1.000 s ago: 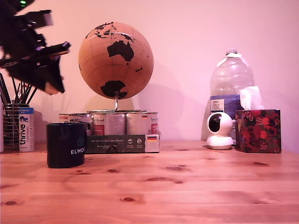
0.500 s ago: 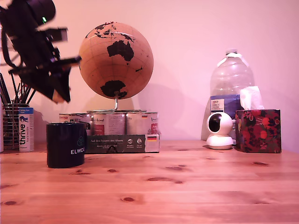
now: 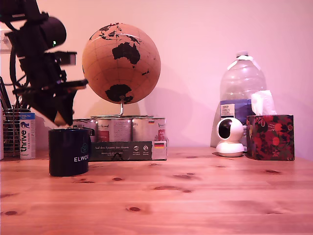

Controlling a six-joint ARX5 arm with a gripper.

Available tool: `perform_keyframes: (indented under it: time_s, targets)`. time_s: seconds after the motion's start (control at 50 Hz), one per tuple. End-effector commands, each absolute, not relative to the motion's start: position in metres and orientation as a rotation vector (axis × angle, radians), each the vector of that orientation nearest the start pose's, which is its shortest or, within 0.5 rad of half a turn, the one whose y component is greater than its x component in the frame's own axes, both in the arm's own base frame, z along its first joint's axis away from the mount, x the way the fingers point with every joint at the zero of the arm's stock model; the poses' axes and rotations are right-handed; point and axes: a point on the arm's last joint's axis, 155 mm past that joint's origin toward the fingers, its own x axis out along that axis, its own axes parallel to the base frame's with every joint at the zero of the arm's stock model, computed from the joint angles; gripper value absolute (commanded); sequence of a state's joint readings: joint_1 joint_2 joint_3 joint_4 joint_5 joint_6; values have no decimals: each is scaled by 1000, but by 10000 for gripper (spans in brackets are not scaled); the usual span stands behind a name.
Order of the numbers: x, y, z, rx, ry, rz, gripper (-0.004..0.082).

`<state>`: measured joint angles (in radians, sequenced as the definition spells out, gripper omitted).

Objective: Pick up the coffee capsules from the table one by one and drop them inside the nearest coffee cup

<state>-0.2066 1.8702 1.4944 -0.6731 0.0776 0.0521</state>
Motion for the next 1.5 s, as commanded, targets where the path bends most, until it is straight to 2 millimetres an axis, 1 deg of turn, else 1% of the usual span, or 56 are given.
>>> perform_keyframes:
  time_s: [0.0,0.2,0.46,0.84,0.88,0.92,1.04,1.08,1.32,1.48]
  targets:
    - [463,-109,101,114,1048,-281,176]
    - [460,-108,99,117,1061,-282,176]
    - [461,-109,100,117,1056,-282,176]
    - [469,-110,105,119,1020,-286,185]
    - [469,-110,105,120,1019,-286,207]
    - [470,-110,106,128,1014,-291,260]
    - [472,-111,107,140,1000,-302,539]
    - [473,-112,108,139,995,-302,578]
    - [475,-115,111,132,984,-317,579]
    - [474,-115,112,132,985,-317,542]
